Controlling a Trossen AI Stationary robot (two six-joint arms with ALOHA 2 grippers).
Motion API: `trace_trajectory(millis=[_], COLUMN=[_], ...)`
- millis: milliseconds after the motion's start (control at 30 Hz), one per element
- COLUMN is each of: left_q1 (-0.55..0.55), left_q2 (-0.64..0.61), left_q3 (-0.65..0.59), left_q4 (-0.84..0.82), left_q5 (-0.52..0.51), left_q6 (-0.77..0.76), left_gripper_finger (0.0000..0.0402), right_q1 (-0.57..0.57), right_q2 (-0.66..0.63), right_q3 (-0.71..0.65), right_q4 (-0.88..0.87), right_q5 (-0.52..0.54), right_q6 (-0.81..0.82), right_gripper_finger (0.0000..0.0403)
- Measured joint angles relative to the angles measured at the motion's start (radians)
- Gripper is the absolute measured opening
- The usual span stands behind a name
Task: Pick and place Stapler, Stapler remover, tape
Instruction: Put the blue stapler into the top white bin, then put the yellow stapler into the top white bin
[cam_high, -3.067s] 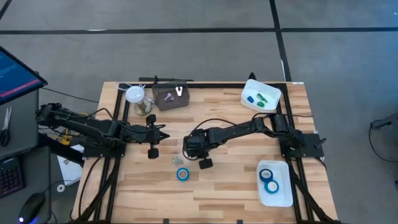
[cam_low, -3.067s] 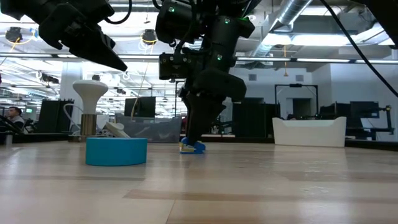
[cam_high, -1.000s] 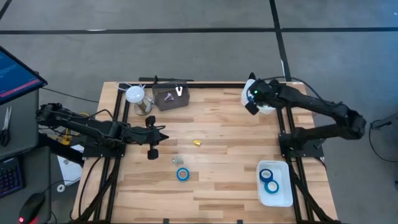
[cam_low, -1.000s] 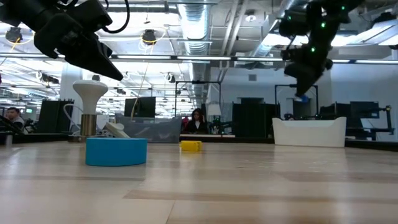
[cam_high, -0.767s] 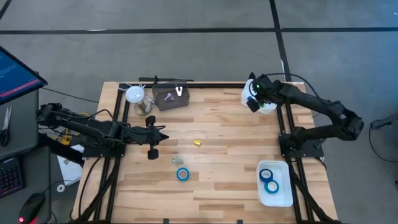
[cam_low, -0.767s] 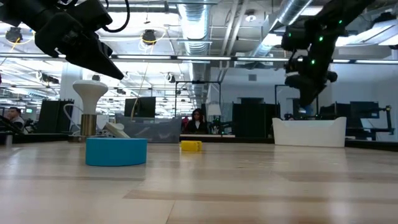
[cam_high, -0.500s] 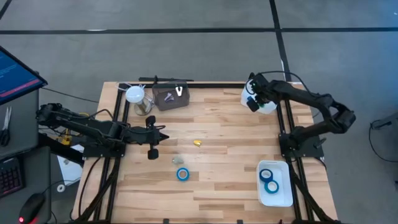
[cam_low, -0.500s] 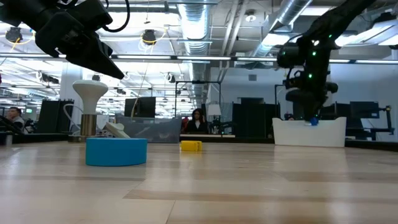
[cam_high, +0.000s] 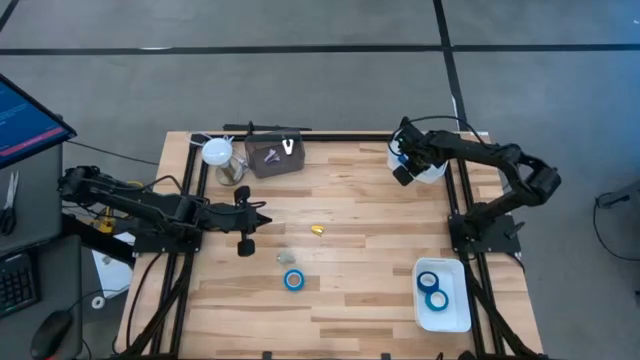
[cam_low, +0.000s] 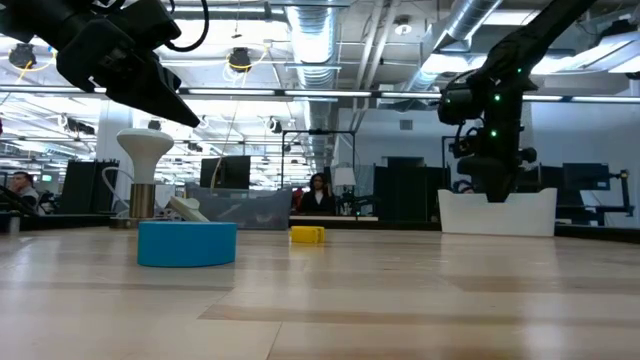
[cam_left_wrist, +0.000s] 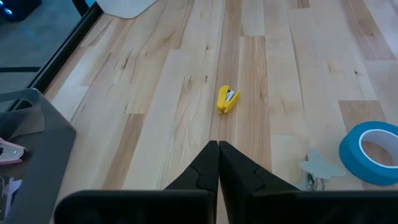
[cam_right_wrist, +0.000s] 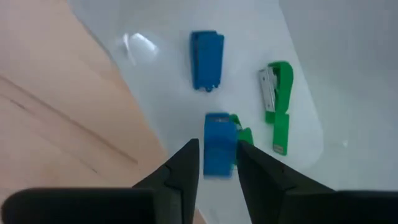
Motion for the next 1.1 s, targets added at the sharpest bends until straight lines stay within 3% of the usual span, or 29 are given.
trace_trajectory(millis=[233,333,433,600,733,1100], left_q1=[0.0,0.0,0.0,0.0,0.0,0.0], left_q2=[0.0,0.0,0.0,0.0,0.0,0.0], left_q3=[0.0,0.0,0.0,0.0,0.0,0.0], left_q4=[0.001,0.001,0.001,0.002,0.002,0.002], left_q5=[0.0,0.0,0.0,0.0,0.0,0.0], left_q6=[0.0,0.0,0.0,0.0,0.0,0.0], left_gripper_finger=[0.0004,0.0004,0.0004,0.0004,0.0004,0.0004], right_q1=[0.018,0.017,0.03,0.102,0.215,0.544], right_q2=[0.001,0.001,0.001,0.0,0.0,0.023], right_q3=[0.063,0.117,0.183,0.275,0.305,0.311], right_q4=[-0.011,-0.061,-0.136,-0.148,-0.05,0.343], right_q5=[0.054,0.023,-0.095,-0.403,-0.51,-0.515], right_q6=[-0.002,-0.001,0.029,0.136,0.138,0.037], right_gripper_finger=[0.0123,0.0135,0.0137,0.0124,0.0117,0.0116])
